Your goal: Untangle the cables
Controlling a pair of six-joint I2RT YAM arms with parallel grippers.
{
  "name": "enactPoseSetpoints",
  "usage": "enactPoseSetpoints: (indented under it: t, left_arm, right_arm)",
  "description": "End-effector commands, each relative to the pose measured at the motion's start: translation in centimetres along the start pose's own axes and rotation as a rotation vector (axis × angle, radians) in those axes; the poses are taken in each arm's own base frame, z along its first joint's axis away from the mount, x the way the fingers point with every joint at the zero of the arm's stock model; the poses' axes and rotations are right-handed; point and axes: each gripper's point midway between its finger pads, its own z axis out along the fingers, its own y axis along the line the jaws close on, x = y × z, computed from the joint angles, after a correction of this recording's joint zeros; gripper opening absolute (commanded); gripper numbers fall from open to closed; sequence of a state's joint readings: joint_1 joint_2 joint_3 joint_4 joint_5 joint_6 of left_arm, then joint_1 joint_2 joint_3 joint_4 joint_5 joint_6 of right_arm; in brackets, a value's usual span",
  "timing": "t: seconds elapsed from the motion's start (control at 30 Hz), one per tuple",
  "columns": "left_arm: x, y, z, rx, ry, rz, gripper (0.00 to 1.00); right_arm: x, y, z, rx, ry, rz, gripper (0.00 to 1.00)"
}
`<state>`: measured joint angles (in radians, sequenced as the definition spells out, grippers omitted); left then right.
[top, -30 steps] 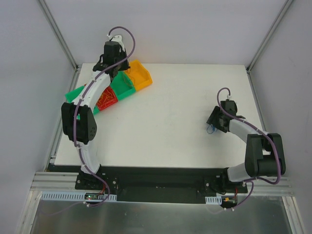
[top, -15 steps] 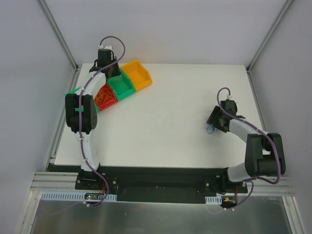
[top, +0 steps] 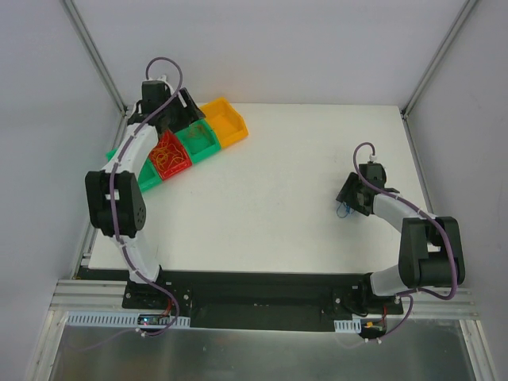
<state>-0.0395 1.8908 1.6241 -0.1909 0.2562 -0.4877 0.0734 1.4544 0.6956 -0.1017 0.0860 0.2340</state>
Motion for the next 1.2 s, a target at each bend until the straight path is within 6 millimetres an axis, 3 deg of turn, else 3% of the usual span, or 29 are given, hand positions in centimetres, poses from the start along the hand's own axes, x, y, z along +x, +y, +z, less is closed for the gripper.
enactPoseSetpoints:
  t: [0.0,0.13,0.27,0.43,0.57,0.63,0.73,0.87,1.0,1.17]
  left_arm:
    - [2.5,-6.0,-6.1,0.216,0.079,-0.09,0.7]
    - [7.8,-8.2,-8.5,0.299,0.178,-0.02,0.71]
    - [11.2,-11.2,-10.9,0.384,0.223,0.081,0.71]
    - [15.9,-16.1,-12.5,0.506,0.339,0.191,0.72]
    - [17.7,-16.7,-12.0,0.539,0.432,0.147,0.68]
    - [18.1,-16.6,-11.9,0.533,0.448,0.132,0.67]
    - [18.6,-17.2,-12.4,0.554,0.459,0.143,0.66]
    - [19.6,-18.7,-13.4,0.609,0.496,0.161,0.66]
    - [20.3,-19.2,-13.6,0.629,0.523,0.164,0.65]
    - [21.1,-19.5,-13.7,0.636,0.539,0.179,0.66]
  right_arm:
    - [2.9,-0.6,0.3,0.014,0.111,-0.009,0.67]
    - [3.1,0.2,-0.1,-0.004,0.102,-0.071,0.69]
    - [3.6,2.1,-1.2,-0.046,0.071,-0.169,0.68]
    - [8.6,8.3,-3.6,-0.256,0.172,-0.26,0.67]
    - [12.1,13.1,-7.2,-0.42,0.218,-0.343,0.66]
    - [11.9,14.0,-8.8,-0.468,0.176,-0.36,0.67]
    - [9.0,13.1,-10.4,-0.439,0.075,-0.346,0.67]
    - [4.5,8.7,-10.9,-0.24,-0.033,-0.279,0.68]
    - [2.2,5.8,-10.6,-0.162,-0.042,-0.156,0.65]
    - [-0.1,4.6,-10.3,-0.118,-0.08,-0.147,0.61]
